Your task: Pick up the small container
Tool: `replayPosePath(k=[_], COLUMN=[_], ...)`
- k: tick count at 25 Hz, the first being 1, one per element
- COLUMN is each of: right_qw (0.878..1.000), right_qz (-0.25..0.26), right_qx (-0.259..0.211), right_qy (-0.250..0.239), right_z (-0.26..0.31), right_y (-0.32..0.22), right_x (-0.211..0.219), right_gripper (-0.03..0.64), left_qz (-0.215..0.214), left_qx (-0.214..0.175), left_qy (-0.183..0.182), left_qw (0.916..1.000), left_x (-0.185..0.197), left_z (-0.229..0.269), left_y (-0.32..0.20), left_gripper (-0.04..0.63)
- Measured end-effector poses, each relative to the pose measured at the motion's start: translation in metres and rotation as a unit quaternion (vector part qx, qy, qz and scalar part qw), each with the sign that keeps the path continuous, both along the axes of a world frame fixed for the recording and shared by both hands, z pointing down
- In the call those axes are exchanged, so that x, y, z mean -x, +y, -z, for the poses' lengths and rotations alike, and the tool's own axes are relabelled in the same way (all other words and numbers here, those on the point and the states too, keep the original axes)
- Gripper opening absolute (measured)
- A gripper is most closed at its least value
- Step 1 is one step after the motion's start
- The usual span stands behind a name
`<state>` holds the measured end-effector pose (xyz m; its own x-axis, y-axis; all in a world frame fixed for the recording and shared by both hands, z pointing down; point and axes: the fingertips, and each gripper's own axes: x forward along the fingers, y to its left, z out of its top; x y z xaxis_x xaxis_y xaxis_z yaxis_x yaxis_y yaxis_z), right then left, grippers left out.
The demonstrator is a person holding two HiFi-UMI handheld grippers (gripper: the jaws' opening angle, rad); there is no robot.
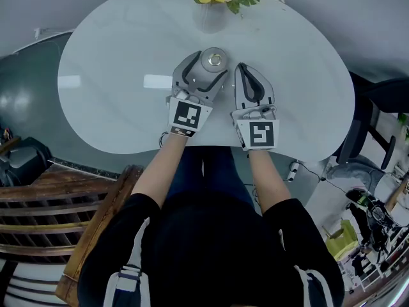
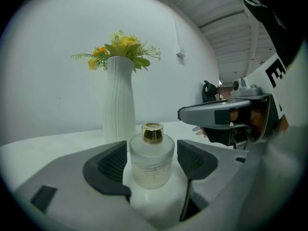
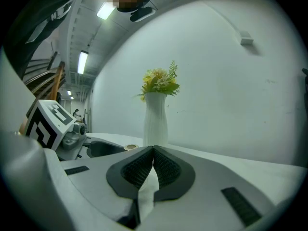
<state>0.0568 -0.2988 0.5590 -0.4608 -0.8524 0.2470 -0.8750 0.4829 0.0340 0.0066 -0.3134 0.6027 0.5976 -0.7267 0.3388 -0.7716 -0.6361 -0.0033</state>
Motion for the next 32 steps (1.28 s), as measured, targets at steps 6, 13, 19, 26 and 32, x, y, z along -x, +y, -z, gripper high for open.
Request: replayPosePath(k=[6,13,19,26,32], right_qw=[1.0,1.0,1.0,1.0,1.0], right_qz=[-0.009,-0.013,-0.016,-0.014,-0.018], right_qx=[0.008,0.011,0.014,0.009,0.002], right_qy=[-0.004,-0.005,-0.008,-0.004,-0.011], right_z=[-0.003,-0.003,-0.004,-0.002,0.006], right_y=[0.002,0.001,0.0,0.0,0.001], right_x=[-0.004,-0.007,-0.008,-0.009,-0.009], right_gripper=[0.021,0.021,0.021,0.021,0.021], left_qz=[-0.001,0.003,0.001,0.009,0.024], left_qx=[0.004,0.016,0.016,0.014,0.022], left_qy=[-0.009,-0.014,-0.019,-0.024,-0.035], left_qw=[1.0,0.9998,0.9997,0.9996,0.9989], left_x=[-0.006,-0.008,-0.012,-0.012,-0.007], left_z=[-0.006,-0.015,-0.016,-0.016,-0.019], left_y=[-0.005,-0.011,-0.016,-0.017,-0.014], left_gripper=[0.324,0.333,0.334,0.333,0.331])
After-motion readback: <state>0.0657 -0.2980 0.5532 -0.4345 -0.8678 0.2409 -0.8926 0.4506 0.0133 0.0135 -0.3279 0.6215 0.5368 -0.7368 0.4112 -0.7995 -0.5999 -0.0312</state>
